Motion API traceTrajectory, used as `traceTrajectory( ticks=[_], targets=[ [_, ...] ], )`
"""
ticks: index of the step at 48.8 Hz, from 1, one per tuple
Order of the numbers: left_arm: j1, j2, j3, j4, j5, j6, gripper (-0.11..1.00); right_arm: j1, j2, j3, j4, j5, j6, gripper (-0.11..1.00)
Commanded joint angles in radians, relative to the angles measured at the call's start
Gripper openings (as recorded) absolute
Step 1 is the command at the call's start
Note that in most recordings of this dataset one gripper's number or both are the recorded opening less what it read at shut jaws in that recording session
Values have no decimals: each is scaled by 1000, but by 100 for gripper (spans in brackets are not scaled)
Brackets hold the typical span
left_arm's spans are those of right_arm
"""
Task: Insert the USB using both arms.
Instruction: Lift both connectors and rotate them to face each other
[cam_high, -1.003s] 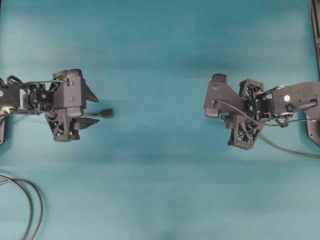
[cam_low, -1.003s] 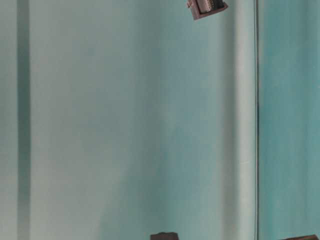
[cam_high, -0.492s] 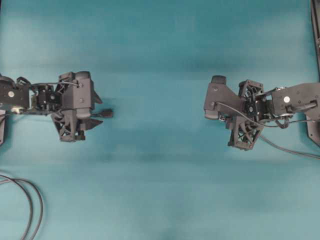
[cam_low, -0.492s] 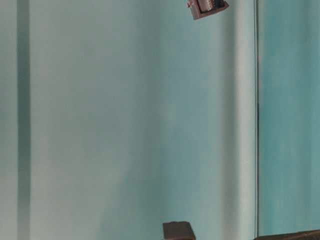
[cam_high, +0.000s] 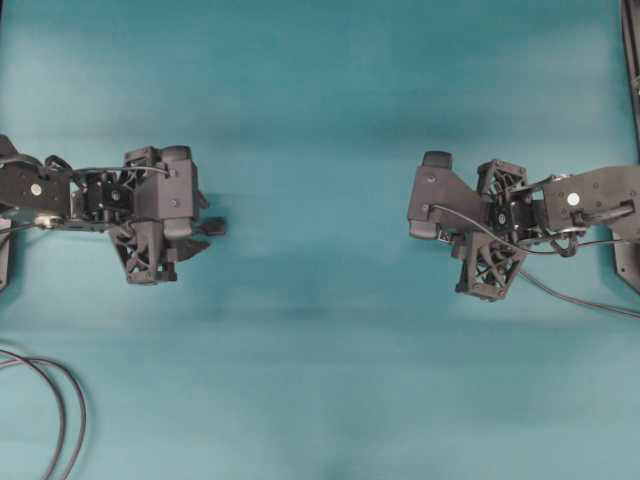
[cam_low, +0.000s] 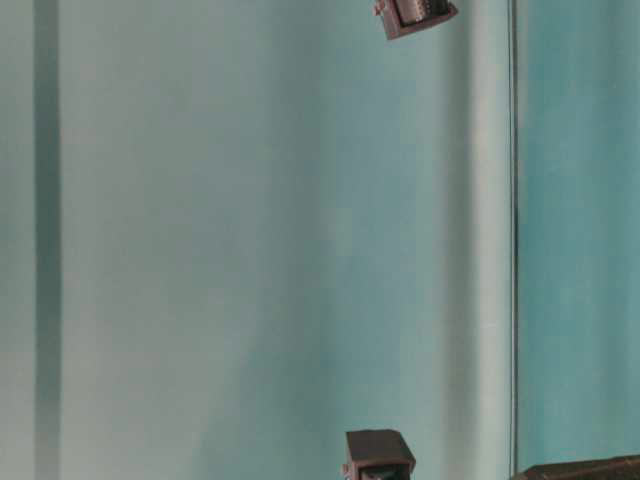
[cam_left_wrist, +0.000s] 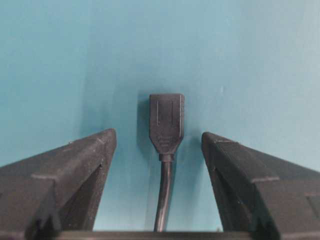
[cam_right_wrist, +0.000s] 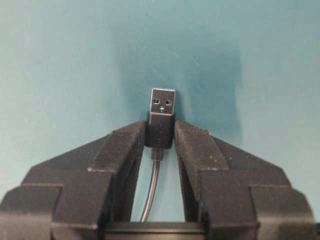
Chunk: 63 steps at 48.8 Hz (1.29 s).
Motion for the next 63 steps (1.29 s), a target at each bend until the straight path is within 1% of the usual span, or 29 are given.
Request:
traceTrajectory(
  ticks=[1, 7, 11, 14, 19, 26, 35, 42, 46, 50, 55, 63],
  targets=[
    [3, -2, -26, -2, -3, -5, 85, 32, 40, 2, 5, -28, 3, 27],
    [2, 15, -41, -2, 0, -5, 84, 32, 40, 2, 5, -28, 3, 27],
    [2, 28, -46, -2, 3, -5, 79, 32, 40, 3, 5, -29, 3, 27],
    [-2, 34, -46, -2, 3, -5, 72, 32, 40, 3, 5, -28, 3, 27],
    [-12, 43, -43, -2, 5, -2, 55, 34, 38, 2, 5, -28, 3, 27],
    [-28, 44, -31, -3, 17, 0, 38, 32, 38, 0, 5, -28, 3, 27],
    [-32, 43, -31, -2, 60, 2, 25, 32, 37, -3, 3, -29, 0, 27],
    [-34, 31, -43, -2, 86, 5, 20, 32, 17, -5, -12, -28, 0, 27],
    [-32, 12, -55, -2, 109, 0, 16, 32, -8, -5, -32, -28, 0, 27],
    [-34, -9, -74, -2, 146, 0, 15, 32, -35, -6, -57, -20, 3, 26],
    [-34, -37, -103, -3, 236, -11, 15, 32, -80, -14, -89, 21, 5, 19],
    [-34, -75, -183, -5, 425, -11, 15, 32, -141, -46, -138, 120, 5, 19]
  ],
)
